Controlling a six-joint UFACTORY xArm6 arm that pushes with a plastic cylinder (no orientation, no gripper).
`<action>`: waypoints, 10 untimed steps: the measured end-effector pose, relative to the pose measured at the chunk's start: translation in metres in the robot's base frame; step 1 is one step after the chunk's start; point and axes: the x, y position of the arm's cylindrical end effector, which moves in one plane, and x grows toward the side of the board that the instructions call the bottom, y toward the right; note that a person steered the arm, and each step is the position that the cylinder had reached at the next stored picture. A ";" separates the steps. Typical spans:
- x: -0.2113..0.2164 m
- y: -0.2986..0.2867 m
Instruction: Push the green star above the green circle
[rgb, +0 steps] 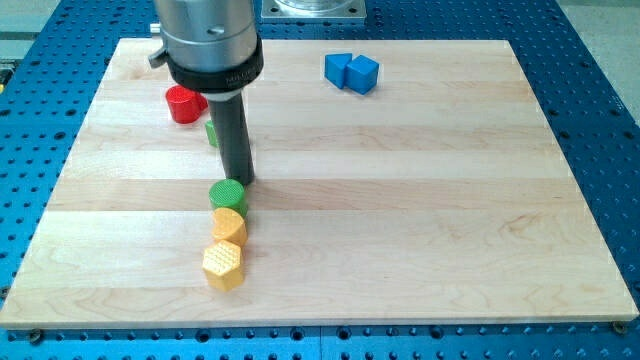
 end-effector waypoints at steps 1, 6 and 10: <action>-0.018 -0.069; -0.092 0.043; -0.051 0.030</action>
